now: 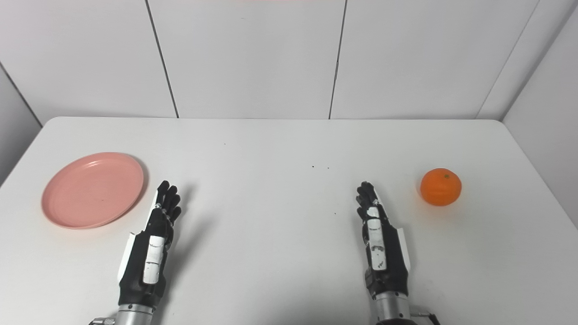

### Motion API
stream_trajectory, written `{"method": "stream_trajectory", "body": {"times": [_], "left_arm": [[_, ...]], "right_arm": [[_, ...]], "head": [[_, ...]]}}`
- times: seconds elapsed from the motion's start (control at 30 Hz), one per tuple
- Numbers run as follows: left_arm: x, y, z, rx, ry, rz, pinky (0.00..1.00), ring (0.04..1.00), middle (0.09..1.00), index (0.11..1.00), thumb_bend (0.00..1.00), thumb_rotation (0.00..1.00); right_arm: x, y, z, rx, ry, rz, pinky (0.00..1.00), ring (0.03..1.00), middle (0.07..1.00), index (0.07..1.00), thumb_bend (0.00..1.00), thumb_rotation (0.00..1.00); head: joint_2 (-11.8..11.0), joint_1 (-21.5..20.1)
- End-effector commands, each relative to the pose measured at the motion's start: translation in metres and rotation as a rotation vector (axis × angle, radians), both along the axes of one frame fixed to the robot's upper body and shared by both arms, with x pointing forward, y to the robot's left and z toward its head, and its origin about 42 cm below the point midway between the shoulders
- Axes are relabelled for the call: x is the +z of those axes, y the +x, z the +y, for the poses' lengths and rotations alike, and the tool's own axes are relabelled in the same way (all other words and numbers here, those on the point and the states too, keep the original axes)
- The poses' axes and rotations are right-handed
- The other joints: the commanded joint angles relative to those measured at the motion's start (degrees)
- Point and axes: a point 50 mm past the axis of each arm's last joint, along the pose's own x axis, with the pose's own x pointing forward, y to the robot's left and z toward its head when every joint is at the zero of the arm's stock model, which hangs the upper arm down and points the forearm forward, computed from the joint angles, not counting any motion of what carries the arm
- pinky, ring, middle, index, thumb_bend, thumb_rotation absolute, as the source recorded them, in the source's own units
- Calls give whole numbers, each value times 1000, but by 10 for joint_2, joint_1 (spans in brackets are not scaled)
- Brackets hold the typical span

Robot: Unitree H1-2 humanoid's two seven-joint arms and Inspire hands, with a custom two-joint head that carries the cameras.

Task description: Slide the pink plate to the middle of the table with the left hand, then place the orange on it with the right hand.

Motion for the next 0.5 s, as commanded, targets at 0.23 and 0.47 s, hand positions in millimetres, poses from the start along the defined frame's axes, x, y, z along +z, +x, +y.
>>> {"method": "stream_trajectory", "body": {"times": [0.23,0.47], "left_arm": [[-36,-52,23,54,12,145,1000,1000,1000,1000,789,959],[-36,-52,23,51,4,147,1000,1000,1000,1000,779,956]], "right_arm": [[-20,-26,-3,-17,-6,68,964,937,924,914,822,947],[-22,-26,-4,-15,-17,70,967,939,926,915,823,946]], "head": [[-1,-7],[0,-7]]}}
